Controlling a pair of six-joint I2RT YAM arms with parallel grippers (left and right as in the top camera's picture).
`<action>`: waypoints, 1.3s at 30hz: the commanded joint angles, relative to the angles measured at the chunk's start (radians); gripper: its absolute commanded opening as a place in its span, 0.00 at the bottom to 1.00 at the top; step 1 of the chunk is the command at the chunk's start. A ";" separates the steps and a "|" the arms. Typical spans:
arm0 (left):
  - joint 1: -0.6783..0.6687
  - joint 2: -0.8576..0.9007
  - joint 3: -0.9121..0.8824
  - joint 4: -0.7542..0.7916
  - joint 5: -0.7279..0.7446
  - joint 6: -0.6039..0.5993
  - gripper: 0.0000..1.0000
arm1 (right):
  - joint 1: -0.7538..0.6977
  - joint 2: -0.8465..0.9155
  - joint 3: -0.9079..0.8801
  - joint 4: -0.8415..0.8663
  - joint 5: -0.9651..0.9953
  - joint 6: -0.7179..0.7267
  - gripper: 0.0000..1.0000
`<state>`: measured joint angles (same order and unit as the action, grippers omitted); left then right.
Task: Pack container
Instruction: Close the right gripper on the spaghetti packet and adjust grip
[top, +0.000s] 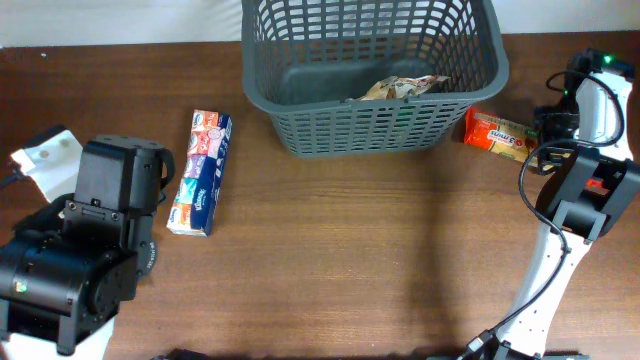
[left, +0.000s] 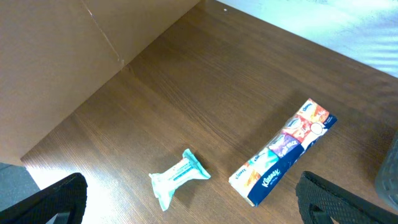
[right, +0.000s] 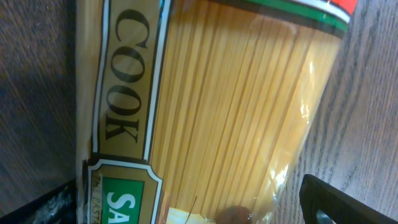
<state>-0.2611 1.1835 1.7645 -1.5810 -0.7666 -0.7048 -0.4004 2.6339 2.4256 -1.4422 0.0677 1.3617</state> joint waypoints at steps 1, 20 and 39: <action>0.004 0.000 0.008 0.000 -0.003 -0.013 0.99 | -0.004 0.035 -0.021 -0.029 0.042 0.004 0.99; 0.004 0.000 0.008 0.001 -0.003 -0.013 0.99 | 0.003 0.039 -0.138 0.095 0.040 -0.099 0.99; 0.004 0.000 0.008 0.000 -0.003 -0.013 0.99 | 0.003 0.039 -0.138 0.100 -0.073 -0.105 0.62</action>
<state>-0.2611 1.1835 1.7645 -1.5810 -0.7666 -0.7048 -0.4015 2.5946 2.3383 -1.3254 0.0463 1.2751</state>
